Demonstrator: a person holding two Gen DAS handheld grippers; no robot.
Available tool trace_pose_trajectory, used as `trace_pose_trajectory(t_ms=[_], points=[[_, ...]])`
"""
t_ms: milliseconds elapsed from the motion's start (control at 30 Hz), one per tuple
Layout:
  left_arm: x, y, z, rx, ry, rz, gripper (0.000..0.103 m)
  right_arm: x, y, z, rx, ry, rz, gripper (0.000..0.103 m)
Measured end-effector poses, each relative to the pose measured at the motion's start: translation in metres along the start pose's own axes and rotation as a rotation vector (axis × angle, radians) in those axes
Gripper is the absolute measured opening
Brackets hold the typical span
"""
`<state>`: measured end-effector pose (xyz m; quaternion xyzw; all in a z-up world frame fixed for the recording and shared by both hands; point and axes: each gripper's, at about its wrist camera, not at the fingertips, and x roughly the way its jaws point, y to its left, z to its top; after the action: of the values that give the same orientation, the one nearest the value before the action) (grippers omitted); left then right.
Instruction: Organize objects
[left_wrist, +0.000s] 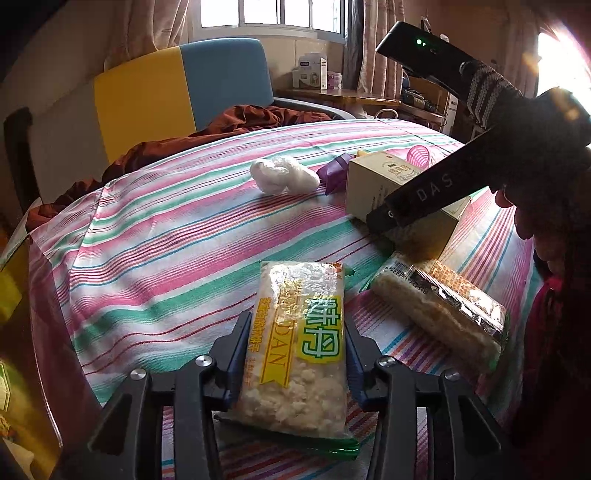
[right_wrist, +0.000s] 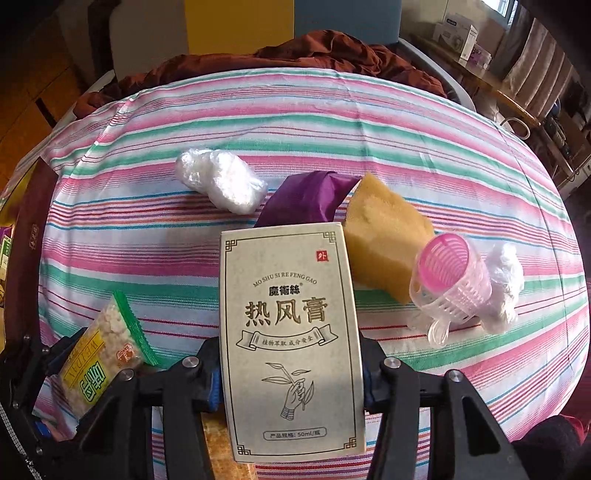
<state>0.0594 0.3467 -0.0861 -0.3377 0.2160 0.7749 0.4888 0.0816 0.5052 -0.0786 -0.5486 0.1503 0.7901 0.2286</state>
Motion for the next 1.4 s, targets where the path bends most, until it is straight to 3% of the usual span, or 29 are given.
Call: trace_pose_trajectory(t_ms=[167, 467, 667, 933, 1100, 1400], points=[[-0.009, -0.001, 0.002, -0.029, 0.023, -0.009, 0.045, -0.005, 0.000, -0.001, -0.023, -0.023, 0.017, 0.053], [-0.079, 0.002, 0.019, -0.052, -0.098, 0.035, 0.045, -0.018, 0.001, 0.001, -0.032, -0.110, 0.011, 0.053], [-0.124, 0.039, 0.022, -0.135, -0.163, 0.108, 0.045, -0.022, 0.005, -0.002, -0.044, -0.133, 0.002, 0.053], [-0.155, 0.093, 0.003, -0.260, -0.197, 0.209, 0.045, -0.032, 0.020, 0.003, -0.042, -0.172, 0.031, 0.053], [-0.169, 0.124, -0.017, -0.339, -0.208, 0.253, 0.045, -0.041, 0.058, 0.015, -0.070, -0.192, 0.087, 0.053], [-0.216, 0.189, -0.072, -0.525, -0.236, 0.377, 0.046, -0.068, 0.176, 0.035, -0.251, -0.241, 0.257, 0.053]])
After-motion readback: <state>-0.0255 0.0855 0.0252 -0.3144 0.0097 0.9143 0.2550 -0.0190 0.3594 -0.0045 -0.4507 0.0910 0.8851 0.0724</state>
